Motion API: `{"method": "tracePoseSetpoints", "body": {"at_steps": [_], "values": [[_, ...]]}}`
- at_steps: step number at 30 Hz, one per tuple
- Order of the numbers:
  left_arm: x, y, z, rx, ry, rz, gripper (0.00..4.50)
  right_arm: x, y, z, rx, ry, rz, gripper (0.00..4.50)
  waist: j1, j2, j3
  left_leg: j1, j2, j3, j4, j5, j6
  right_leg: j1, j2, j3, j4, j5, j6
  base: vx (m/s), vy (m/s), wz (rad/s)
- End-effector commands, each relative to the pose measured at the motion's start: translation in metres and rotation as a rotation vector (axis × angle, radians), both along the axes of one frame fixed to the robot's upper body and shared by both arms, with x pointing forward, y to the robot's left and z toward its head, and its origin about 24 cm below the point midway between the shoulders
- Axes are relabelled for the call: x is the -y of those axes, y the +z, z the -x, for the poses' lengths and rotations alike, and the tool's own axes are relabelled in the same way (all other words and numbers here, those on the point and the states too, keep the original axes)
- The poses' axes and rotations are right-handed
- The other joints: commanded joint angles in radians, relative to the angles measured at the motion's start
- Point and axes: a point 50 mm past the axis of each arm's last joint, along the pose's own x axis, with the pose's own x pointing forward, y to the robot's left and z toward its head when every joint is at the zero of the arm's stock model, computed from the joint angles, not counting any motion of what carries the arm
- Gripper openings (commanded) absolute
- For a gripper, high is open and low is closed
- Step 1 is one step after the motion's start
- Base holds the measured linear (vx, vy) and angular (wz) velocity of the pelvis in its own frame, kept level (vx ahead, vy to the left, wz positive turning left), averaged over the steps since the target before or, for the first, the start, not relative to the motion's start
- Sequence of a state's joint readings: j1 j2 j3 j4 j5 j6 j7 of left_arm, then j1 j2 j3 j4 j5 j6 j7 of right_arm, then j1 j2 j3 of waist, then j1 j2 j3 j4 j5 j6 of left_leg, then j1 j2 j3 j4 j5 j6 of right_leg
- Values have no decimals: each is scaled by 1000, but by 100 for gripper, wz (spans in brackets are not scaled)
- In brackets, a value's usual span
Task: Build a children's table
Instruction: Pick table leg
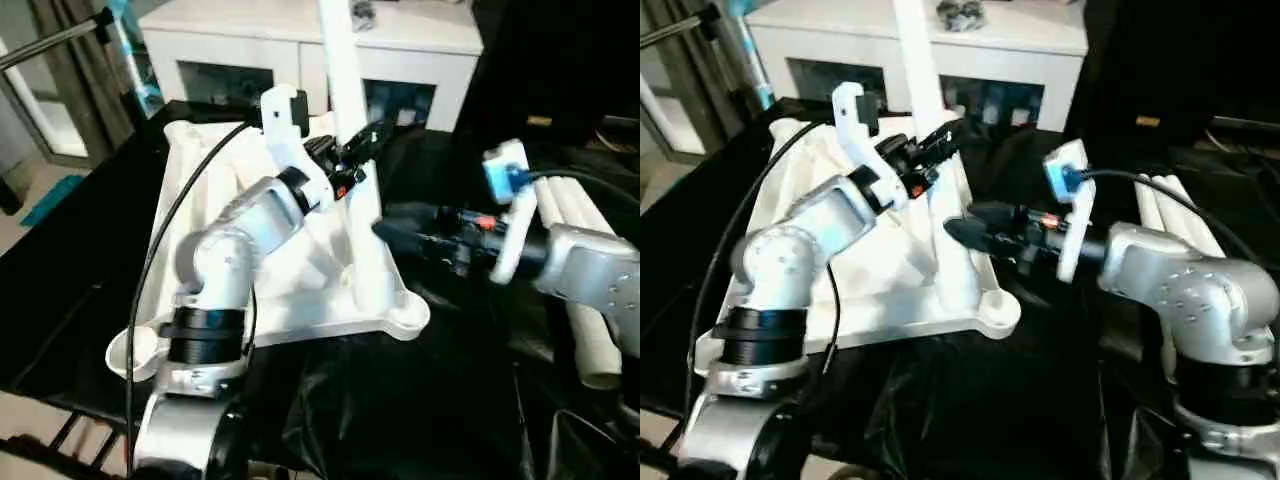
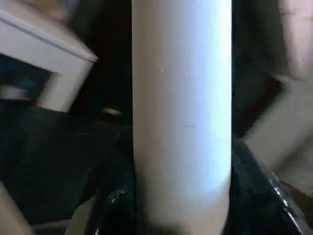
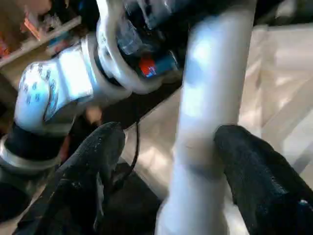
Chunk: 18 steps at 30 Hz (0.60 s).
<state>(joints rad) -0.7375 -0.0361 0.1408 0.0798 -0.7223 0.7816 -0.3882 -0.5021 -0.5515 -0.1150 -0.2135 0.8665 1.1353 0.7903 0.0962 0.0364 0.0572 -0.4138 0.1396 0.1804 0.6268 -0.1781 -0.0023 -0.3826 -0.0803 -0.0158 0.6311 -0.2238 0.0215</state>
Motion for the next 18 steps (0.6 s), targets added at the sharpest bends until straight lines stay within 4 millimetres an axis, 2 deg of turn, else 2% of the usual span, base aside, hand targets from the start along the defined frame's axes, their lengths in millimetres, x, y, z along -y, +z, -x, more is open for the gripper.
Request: {"method": "tracePoseSetpoints", "body": {"at_steps": [1, 4, 7, 11, 13, 14, 15, 16, 17, 18], "values": [[4, 21, 16, 110, -202, 81, 183, -1, -5, 4, -37, 71, 51, 340, 6, -31, -75, 35, 74, -27, -68, -44, 66, 41, -68, 25, -62, -12, -277, 0, 0, 0], [5, 24, 22, 132, -289, 118, 182, -2, -6, 4, -49, 87, 43, 340, 3, -31, -72, 34, 75, -27, -69, -54, 66, 37, -68, 25, -61, -12, -288, 0, 0, 0], [5, 29, 28, 156, -350, 170, 182, -5, -9, 3, -63, 102, 51, 340, 4, -36, -72, 34, 75, -26, -69, -62, 70, 39, -69, 26, -63, -18, -293, 0, 0, 0], [5, 32, 31, 171, -384, 184, 182, -11, -11, 4, -72, 131, 42, 340, 8, -35, -73, 36, 78, -27, -70, -66, 58, 38, -70, 26, -62, -30, -282, 0, 0, 0], [5, 31, 31, 172, -390, 183, 182, -12, -10, 5, -71, 140, 31, 340, 8, -31, -73, 37, 77, -27, -71, -65, 52, 37, -68, 26, -61, -18, -280, 0, 0, 0], [4, 31, 32, 173, -395, 185, 182, -13, -9, 6, -70, 144, 25, 305, 8, -32, -73, 37, 77, -27, -72, -66, 51, 38, -68, 26, -61, -15, -279, 0, 0, 0], [5, 31, 32, 174, -399, 190, 182, -13, -9, 6, -71, 145, 16, 305, 10, -28, -73, 38, 77, -28, -72, -64, 49, 37, -68, 26, -60, -5, -279, 0, 0, 0], [5, 31, 32, 172, -401, 191, 182, -13, -9, 7, -72, 145, 8, 305, 9, -29, -73, 38, 77, -27, -72, -65, 48, 38, -67, 26, -61, 0, -280, 0, 0, 0], [6, 30, 32, 170, -402, 188, 182, -12, -9, 7, -72, 141, 4, 305, 10, -40, -73, 37, 77, -26, -72, -68, 50, 40, -68, 27, -62, 4, -282, 0, 0, 0], [6, 30, 32, 169, -403, 186, 182, -12, -9, 7, -72, 139, 2, 300, 12, -42, -72, 37, 77, -26, -73, -70, 51, 39, -69, 27, -61, -6, -281, 0, 0, 0]]}}
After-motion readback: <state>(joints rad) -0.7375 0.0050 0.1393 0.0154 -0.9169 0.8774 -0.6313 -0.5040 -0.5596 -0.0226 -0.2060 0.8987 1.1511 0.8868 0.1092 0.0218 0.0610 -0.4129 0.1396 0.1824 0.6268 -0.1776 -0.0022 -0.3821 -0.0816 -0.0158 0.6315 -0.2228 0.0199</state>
